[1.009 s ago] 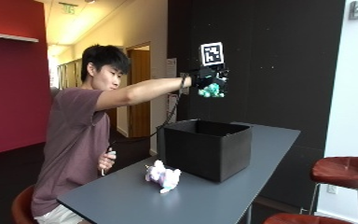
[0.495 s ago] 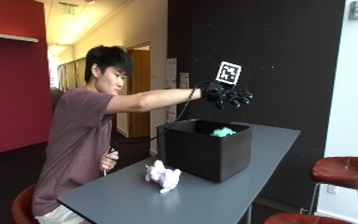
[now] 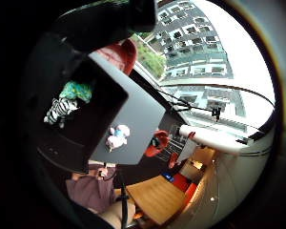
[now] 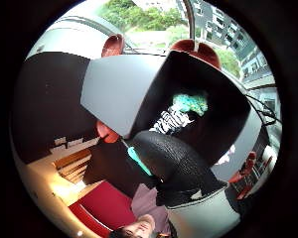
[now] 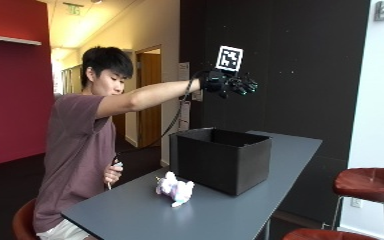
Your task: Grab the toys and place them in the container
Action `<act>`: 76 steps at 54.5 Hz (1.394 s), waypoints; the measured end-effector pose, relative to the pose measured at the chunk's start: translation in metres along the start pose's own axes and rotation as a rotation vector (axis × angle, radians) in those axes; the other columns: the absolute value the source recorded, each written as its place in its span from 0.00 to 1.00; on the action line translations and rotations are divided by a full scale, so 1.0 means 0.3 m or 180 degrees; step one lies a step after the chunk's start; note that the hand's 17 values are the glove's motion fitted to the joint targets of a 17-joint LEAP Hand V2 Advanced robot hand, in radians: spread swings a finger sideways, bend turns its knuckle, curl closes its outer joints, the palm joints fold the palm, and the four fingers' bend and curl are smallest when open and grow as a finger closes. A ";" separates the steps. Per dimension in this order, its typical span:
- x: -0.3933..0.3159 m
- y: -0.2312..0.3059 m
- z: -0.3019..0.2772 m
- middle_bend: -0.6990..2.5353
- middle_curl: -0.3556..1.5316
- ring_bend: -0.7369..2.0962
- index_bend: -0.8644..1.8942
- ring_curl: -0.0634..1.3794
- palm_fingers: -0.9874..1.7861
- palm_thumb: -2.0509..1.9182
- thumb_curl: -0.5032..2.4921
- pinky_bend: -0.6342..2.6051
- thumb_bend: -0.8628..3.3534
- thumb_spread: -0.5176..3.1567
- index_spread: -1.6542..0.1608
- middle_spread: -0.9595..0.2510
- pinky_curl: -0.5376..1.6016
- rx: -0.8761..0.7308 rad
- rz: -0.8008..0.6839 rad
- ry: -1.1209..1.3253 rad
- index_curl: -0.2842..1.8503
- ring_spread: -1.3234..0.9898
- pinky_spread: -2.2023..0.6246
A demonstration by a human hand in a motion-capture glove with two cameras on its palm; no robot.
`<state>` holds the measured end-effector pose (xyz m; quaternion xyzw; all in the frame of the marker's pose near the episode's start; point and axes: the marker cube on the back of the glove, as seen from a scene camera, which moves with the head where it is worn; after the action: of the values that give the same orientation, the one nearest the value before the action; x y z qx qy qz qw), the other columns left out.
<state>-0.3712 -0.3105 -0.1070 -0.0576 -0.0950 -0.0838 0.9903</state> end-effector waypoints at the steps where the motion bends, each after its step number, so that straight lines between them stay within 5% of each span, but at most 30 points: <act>1: 0.032 0.017 -0.003 0.25 0.37 0.42 0.31 0.27 0.20 0.49 0.30 0.54 0.19 0.44 0.82 0.86 0.46 0.0005 0.0064 0.0080 0.22 0.59 0.80; 16: 0.307 0.360 0.043 0.26 0.34 0.39 0.33 0.27 0.24 0.50 0.27 0.49 0.19 0.46 0.80 0.82 0.42 -0.0152 -0.0081 0.0038 0.20 0.59 0.80; 30: 0.636 0.583 0.441 0.26 0.33 0.36 0.35 0.26 0.26 0.50 0.26 0.46 0.19 0.47 0.81 0.81 0.41 -0.0470 -0.0819 0.0531 0.20 0.58 0.80; 36: 0.659 0.591 0.662 0.26 0.33 0.34 0.35 0.25 0.27 0.50 0.26 0.44 0.19 0.47 0.81 0.80 0.40 -0.0575 -0.0736 0.0796 0.20 0.58 0.80; 43: 0.679 0.559 0.912 0.26 0.33 0.33 0.35 0.25 0.28 0.52 0.26 0.43 0.20 0.47 0.78 0.78 0.40 -0.0761 -0.1178 0.0910 0.21 0.58 0.80; 48: 0.669 0.478 1.053 0.25 0.32 0.32 0.35 0.25 0.27 0.52 0.26 0.44 0.20 0.47 0.77 0.78 0.40 -0.0733 -0.0609 0.0837 0.21 0.58 0.80; 52: 0.686 0.462 1.123 0.24 0.31 0.30 0.37 0.23 0.26 0.53 0.27 0.45 0.20 0.47 0.76 0.77 0.41 -0.0923 -0.1353 0.0501 0.22 0.58 0.80; 57: 0.715 0.419 1.195 0.24 0.30 0.29 0.38 0.21 0.25 0.53 0.27 0.45 0.20 0.46 0.76 0.77 0.41 -0.1002 -0.1462 0.0372 0.23 0.59 0.80; 69: 0.679 0.388 1.270 0.25 0.28 0.35 0.42 0.19 0.36 0.53 0.28 0.48 0.20 0.45 0.74 0.72 0.42 -0.0146 -0.1415 0.0182 0.27 0.59 0.81; 76: 0.704 0.390 1.276 0.39 0.36 0.46 0.51 0.24 0.63 0.54 0.28 0.37 0.20 0.46 0.74 0.59 0.37 0.0796 -0.1238 -0.0406 0.31 0.48 0.76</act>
<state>-0.2143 -0.1791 0.2966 0.0797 -0.1762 -0.2568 0.9469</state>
